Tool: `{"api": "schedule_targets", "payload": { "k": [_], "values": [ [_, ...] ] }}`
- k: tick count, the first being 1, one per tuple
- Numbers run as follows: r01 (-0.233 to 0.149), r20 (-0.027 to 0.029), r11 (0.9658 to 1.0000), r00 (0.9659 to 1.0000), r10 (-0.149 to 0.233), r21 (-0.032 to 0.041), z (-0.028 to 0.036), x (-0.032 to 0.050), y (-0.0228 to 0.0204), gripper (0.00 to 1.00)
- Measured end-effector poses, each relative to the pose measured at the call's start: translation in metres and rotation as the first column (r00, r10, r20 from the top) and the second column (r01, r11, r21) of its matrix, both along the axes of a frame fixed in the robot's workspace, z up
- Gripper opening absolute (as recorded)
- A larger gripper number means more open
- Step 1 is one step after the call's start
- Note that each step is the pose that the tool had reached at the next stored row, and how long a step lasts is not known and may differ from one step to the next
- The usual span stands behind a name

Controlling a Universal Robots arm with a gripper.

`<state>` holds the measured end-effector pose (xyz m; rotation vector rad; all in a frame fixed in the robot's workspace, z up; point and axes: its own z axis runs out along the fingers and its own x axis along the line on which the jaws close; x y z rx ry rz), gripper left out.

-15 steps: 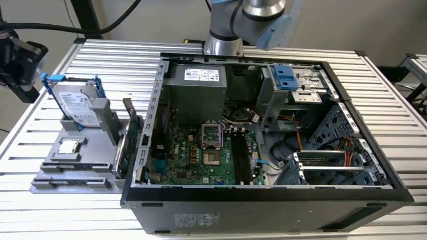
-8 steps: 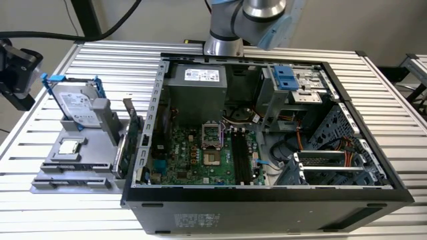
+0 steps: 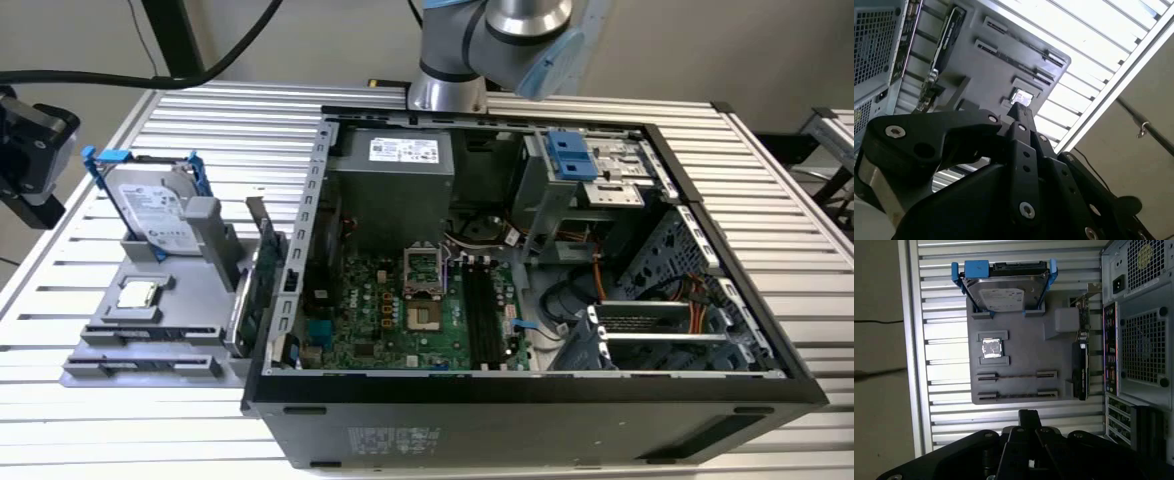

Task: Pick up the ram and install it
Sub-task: 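Reach for the ram, then pick up the ram and move it above insertion slot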

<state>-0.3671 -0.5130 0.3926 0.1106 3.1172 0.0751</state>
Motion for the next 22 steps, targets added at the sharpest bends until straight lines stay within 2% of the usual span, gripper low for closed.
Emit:
{"api": "schedule_targets", "payload": {
  "k": [22],
  "values": [
    [0.0, 0.0, 1.0, 1.0, 0.0, -0.0006, 0.0, 0.0, -0.0004, 0.0]
  ]
}}
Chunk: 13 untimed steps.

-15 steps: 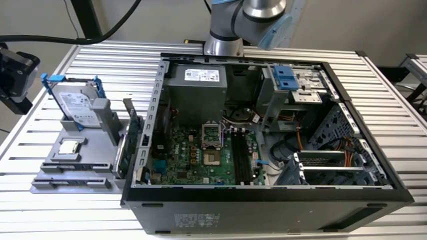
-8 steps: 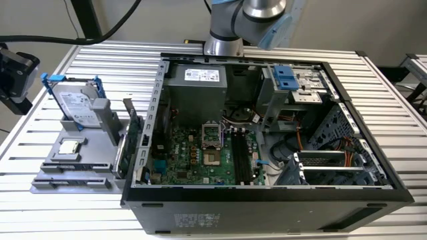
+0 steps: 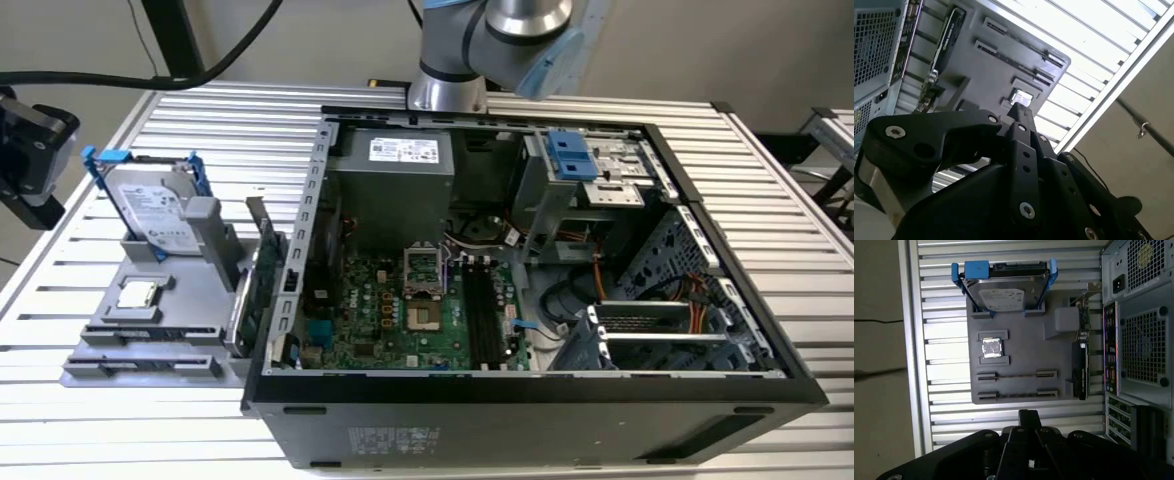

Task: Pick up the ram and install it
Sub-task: 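Pick up the ram and move it above insertion slot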

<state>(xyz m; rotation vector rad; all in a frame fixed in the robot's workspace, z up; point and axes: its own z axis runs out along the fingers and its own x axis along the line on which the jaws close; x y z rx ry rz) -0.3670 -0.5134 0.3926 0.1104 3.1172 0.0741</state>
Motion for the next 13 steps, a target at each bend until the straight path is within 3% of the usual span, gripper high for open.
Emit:
{"api": "schedule_targets", "payload": {
  "k": [3, 6, 13],
  "values": [
    [-0.008, 0.0, 1.0, 1.0, 0.008, -0.0001, 0.0, 0.0, 0.0, 0.0],
    [-0.043, 0.0, 0.9991, 0.9991, 0.043, -0.0002, 0.0, -0.0001, 0.0001, 0.0],
    [-0.138, -0.0007, 0.9904, 0.9904, 0.138, -0.0053, 0.0001, 0.0, 0.0, 0.0]
  ]
}}
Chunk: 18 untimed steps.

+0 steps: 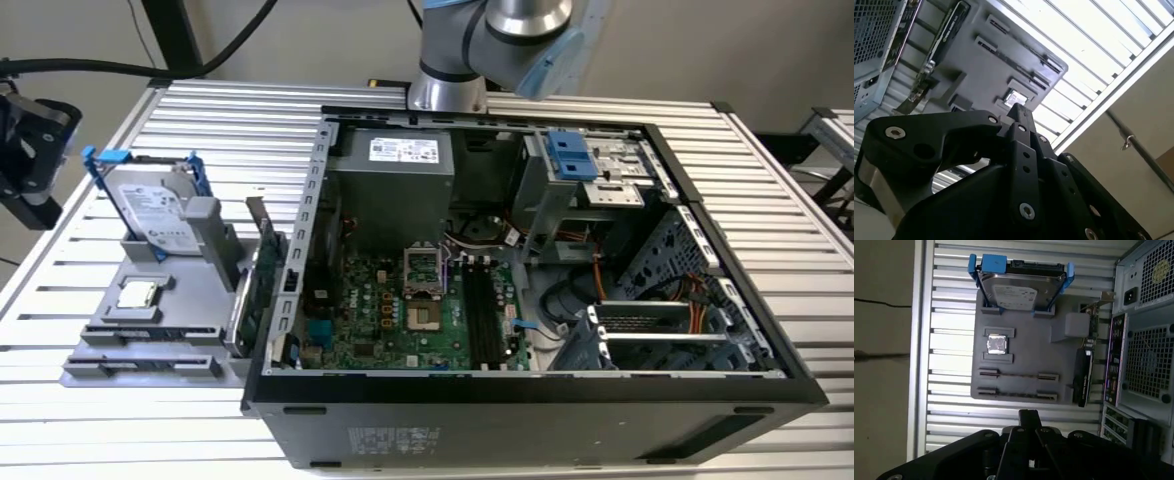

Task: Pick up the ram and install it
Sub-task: 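Pick up the ram and move it above insertion slot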

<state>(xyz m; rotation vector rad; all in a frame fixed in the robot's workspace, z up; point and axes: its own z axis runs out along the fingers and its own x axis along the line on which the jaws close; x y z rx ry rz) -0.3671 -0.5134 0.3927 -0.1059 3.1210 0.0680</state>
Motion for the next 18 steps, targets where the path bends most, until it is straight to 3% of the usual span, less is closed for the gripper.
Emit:
{"api": "schedule_targets", "payload": {
  "k": [3, 10, 14, 18],
  "values": [
    [-0.02, -0.0001, 0.9998, 0.9998, 0.02, -0.0041, 0.0001, -0.0003, 0.0, 0.0],
    [-0.078, 0.0001, 0.997, 0.997, 0.078, -0.004, -0.0001, -0.0004, 0.0, 0.0],
    [-0.125, 0.0, 0.9921, 0.9921, 0.125, -0.0041, 0.0, -0.0004, 0.0001, 0.0],
    [-0.183, 0.0001, 0.983, 0.983, 0.183, -0.004, -0.0001, -0.0004, 0.0, 0.0]
  ]
}}
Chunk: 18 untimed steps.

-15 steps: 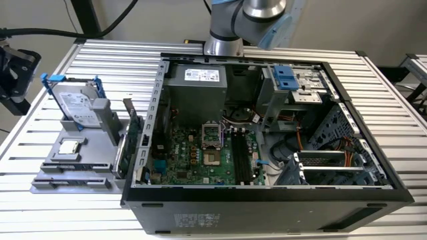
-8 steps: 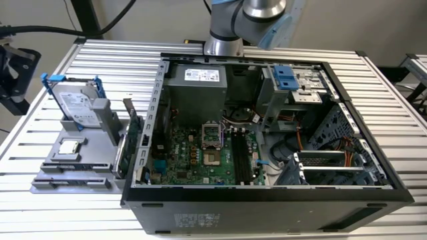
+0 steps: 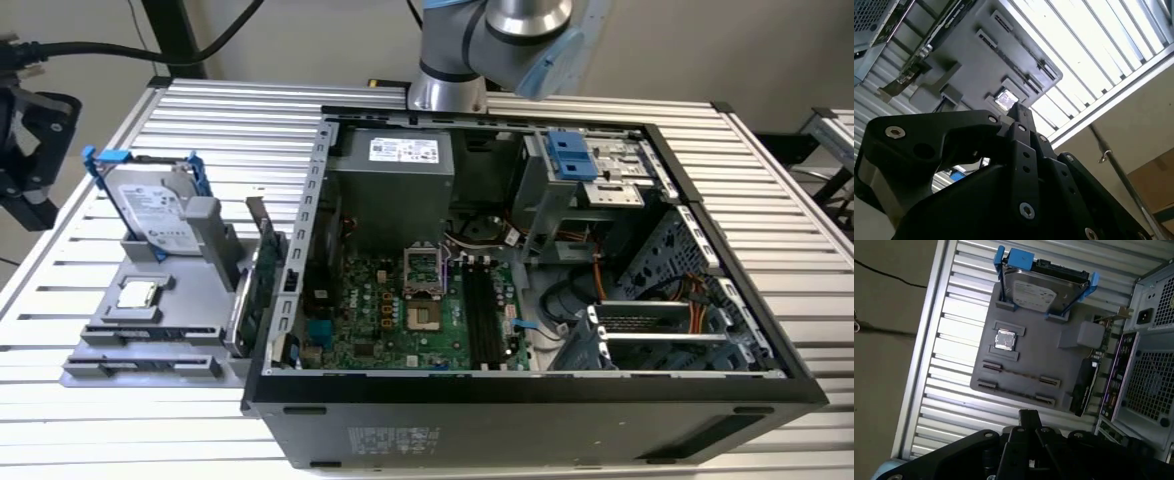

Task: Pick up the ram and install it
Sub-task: 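Pick up the ram and move it above insertion slot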

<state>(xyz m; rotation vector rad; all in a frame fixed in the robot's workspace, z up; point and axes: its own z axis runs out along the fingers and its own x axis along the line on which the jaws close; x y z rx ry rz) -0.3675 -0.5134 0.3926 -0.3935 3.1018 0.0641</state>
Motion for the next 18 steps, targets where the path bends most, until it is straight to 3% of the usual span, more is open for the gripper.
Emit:
{"api": "schedule_targets", "payload": {
  "k": [4, 8, 11, 18],
  "values": [
    [-0.047, 0.0, 0.9989, 0.9989, 0.047, 0.0, 0.0, 0.0, 0.0, 0.0],
    [-0.094, 0.0001, 0.9956, 0.9956, 0.094, 0.0001, 0.0, 0.0, 0.0, 0.0],
    [-0.138, 0.0, 0.9904, 0.9904, 0.138, 0.0, 0.0, 0.0, 0.0, 0.0],
    [-0.224, 0.0, 0.9745, 0.9745, 0.224, 0.0, 0.0, 0.0, 0.0, 0.0]
  ]
}}
